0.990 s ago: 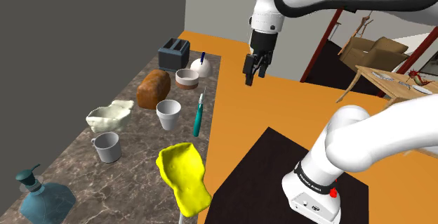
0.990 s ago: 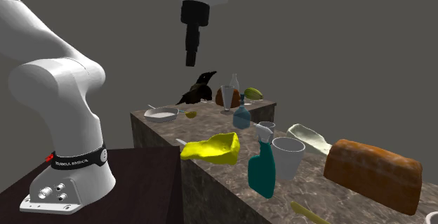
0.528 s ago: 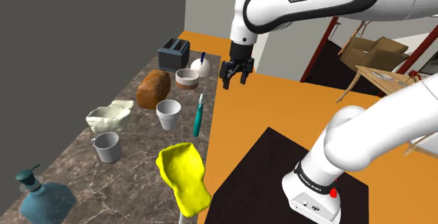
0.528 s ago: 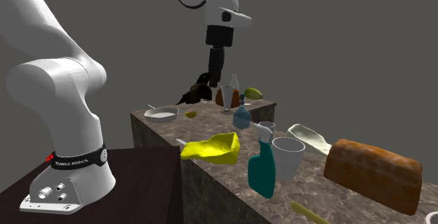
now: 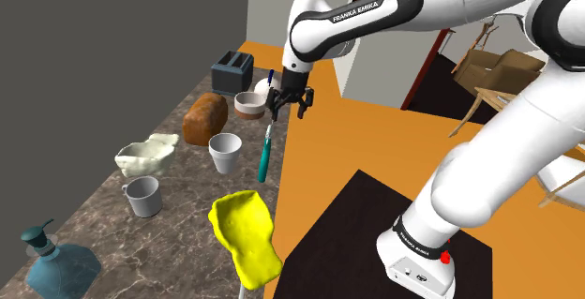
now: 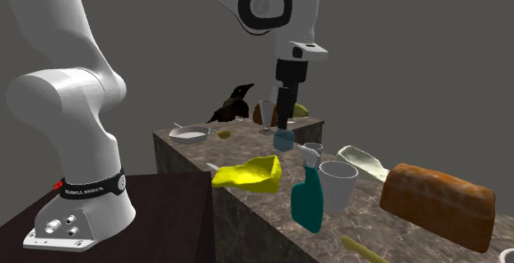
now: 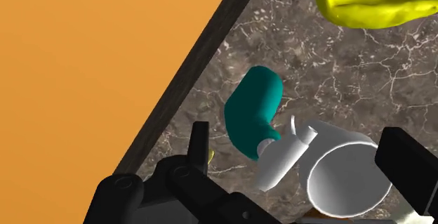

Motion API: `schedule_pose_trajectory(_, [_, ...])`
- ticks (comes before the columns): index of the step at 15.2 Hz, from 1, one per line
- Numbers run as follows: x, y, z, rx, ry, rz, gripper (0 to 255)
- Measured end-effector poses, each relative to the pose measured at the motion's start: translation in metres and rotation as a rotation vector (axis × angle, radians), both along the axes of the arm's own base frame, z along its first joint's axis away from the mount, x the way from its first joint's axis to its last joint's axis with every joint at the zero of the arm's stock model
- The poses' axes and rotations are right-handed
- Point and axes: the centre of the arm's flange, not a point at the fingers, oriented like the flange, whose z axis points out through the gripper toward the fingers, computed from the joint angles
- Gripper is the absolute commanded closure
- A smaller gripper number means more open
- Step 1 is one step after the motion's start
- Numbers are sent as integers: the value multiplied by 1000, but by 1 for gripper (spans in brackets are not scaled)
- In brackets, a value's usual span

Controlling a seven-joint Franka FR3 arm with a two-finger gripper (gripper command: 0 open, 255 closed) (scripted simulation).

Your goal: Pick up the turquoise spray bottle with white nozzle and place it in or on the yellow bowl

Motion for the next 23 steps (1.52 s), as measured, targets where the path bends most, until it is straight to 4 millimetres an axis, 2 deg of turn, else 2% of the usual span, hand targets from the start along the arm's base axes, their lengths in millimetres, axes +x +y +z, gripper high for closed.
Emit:
schedule_pose_trajectory(5, [47,-18,-38,14,-16,-136,0])
schedule_pose_trajectory(9, [75,-37,-69,24,-26,-233,0])
schedule_pose_trajectory(17, [82,-36,-110,26,-28,-250,0])
schedule_pose_trajectory(23, [81,-35,-112,26,-29,-250,0])
